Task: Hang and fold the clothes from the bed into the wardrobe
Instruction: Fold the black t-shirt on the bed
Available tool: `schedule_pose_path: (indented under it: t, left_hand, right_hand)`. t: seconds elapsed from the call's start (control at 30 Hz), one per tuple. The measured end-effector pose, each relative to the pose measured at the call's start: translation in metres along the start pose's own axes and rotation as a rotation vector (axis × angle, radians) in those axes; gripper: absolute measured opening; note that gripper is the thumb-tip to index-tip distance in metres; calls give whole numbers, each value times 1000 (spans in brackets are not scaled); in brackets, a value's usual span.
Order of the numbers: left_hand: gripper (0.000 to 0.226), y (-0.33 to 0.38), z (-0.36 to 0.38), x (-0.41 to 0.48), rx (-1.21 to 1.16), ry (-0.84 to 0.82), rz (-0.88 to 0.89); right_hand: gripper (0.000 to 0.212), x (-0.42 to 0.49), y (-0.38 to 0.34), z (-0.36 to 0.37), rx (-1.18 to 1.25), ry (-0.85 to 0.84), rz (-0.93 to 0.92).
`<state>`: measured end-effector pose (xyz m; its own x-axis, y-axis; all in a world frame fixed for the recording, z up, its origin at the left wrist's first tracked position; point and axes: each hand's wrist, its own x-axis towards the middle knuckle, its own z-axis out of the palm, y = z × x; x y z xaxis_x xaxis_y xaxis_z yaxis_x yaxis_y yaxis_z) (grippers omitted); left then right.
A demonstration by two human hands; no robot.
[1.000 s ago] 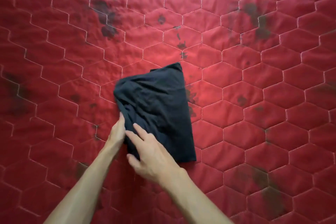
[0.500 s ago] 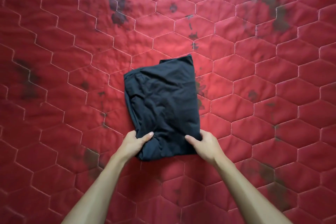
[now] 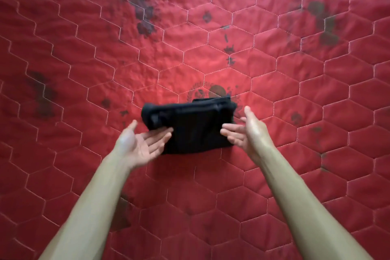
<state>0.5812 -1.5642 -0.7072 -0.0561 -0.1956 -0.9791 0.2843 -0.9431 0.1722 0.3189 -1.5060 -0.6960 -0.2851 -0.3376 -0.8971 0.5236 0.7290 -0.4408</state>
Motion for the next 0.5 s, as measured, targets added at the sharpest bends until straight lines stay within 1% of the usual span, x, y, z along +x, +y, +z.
schedule_pose_path:
  t: [0.03,0.07,0.1,0.13,0.17,0.2,0.23,0.3,0.33,0.37,0.4,0.43,0.47,0.5]
  left_hand:
    - [73,3,6,5,-31,32,31]
    - [73,3,12,9,-12,92,84]
    - [68,1,17,15,66,195,175]
    - [61,-2,22,21,209,327,279]
    - [55,-5,26,27,400,478,396]
    - [53,-8,28,31,588,585,496]
    - [57,-12,29,36,729,624,537]
    - [75,-19,32,42,835,567,493]
    - [81,-22,33,45,854,546,464]
    - [85,-24,31,51,877,543,443]
    - [87,-25,30,56,898,556,432]
    - [87,-26,27,60,913,571,413]
    - [87,-26,23,64,928,577,388]
    - [85,-26,19,64,938,569,355]
  right_hand:
    - [40,12,-2,5,-39,71,-25]
    - [47,23,-1,8,-148,145,-65]
    - [54,31,3,8,-327,211,-111]
    - [61,36,7,8,-519,265,-147]
    - [70,39,12,7,-666,292,-167]
    - [79,40,17,6,-745,287,-179]
    - [85,42,22,6,-768,251,-169]
    - [88,45,32,7,-762,186,-122]
    - [85,47,36,6,-754,182,-112]
    - [77,49,39,5,-734,185,-108]
    - [62,52,41,4,-705,175,-108]
    - [42,53,43,2,-663,140,-99]
    - [29,51,44,0,-613,81,-70]
    - [25,49,46,-3,-566,16,-37]
